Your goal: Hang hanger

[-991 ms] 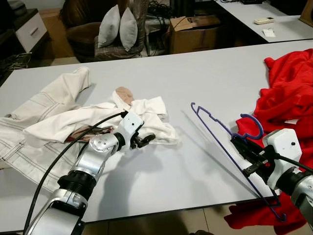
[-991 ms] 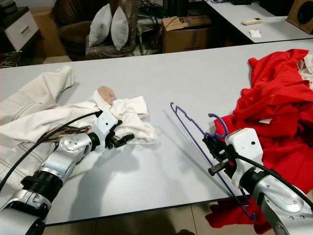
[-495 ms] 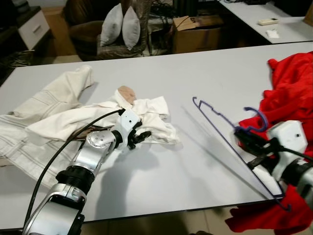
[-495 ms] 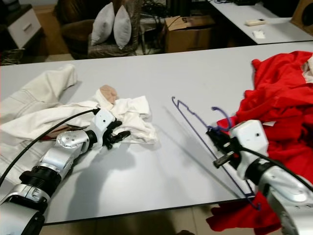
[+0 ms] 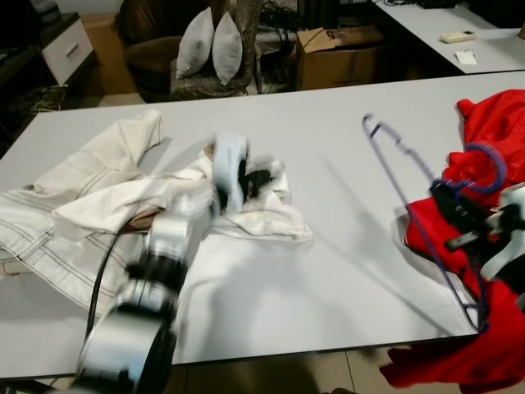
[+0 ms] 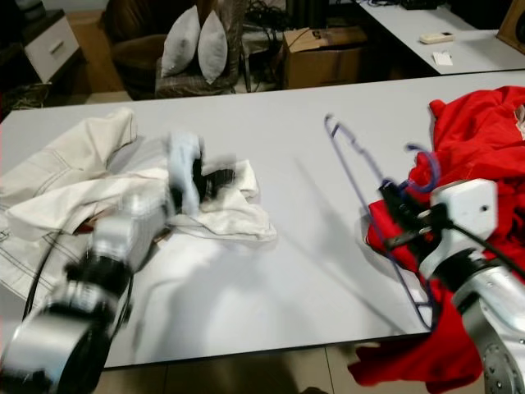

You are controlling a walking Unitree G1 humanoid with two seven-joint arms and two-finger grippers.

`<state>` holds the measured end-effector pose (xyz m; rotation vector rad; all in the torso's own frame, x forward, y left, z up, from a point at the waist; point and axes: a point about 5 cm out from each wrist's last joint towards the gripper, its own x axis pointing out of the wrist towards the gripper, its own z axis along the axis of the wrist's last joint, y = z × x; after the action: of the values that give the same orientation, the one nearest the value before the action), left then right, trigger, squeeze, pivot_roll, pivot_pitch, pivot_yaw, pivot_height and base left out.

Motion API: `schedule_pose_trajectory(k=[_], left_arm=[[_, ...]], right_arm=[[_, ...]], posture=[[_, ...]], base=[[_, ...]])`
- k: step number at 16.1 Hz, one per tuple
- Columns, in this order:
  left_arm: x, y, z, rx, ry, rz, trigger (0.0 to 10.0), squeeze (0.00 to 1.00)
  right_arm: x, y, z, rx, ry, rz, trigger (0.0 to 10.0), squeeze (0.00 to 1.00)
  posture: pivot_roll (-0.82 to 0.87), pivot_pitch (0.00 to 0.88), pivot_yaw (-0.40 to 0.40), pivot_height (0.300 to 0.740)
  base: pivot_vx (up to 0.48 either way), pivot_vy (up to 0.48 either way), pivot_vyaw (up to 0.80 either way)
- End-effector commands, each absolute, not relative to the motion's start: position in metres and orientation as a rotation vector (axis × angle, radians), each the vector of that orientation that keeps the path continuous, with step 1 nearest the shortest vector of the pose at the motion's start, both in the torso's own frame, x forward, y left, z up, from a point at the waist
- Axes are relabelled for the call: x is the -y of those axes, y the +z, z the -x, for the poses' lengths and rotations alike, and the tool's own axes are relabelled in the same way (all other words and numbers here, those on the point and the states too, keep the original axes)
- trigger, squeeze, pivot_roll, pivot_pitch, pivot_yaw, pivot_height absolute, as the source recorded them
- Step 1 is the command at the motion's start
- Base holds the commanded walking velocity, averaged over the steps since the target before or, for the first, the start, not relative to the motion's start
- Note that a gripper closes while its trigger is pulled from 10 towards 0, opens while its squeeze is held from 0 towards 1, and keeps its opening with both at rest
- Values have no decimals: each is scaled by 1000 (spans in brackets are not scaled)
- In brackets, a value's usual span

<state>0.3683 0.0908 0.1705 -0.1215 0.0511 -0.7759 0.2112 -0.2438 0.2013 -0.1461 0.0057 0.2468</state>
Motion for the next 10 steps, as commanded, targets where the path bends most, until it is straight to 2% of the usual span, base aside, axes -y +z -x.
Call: schedule_pose_trajectory(k=[1, 3, 5, 6, 7, 8, 10], left_arm=[[-93, 175, -370, -47, -757, 171, 0, 0], [-88, 182, -371, -17, -766, 95, 0, 0], [-93, 165, -365, -68, -799, -99, 0, 0], [-98, 154, -361, -108, -823, -190, 6118, 0], [-104, 145, -357, -142, -850, -238, 10000, 0], [-111, 138, -356, -166, -855, -274, 10000, 1000], [-125, 125, -356, -210, -855, -328, 10000, 1000]], right_arm=[[249, 207, -210, 25, 212, 132, 10000, 0], [250, 204, -208, 3, 220, 143, 10000, 0], [244, 202, -207, -10, 256, 145, 10000, 0], [241, 200, -206, -24, 282, 140, 10000, 0], [238, 197, -205, -43, 307, 142, 10000, 0], [235, 194, -204, -58, 331, 137, 10000, 0], [231, 190, -202, -84, 371, 142, 10000, 0]], posture=[[-84, 0, 97, 740], [-85, 0, 100, 740], [-87, 0, 104, 740], [-86, 0, 103, 740], [-84, 0, 102, 740], [-83, 0, 103, 740], [-82, 0, 101, 740]], base=[[0, 0, 0], [0, 0, 0], [0, 0, 0], [0, 0, 0], [0, 0, 0], [0, 0, 0], [0, 0, 0]])
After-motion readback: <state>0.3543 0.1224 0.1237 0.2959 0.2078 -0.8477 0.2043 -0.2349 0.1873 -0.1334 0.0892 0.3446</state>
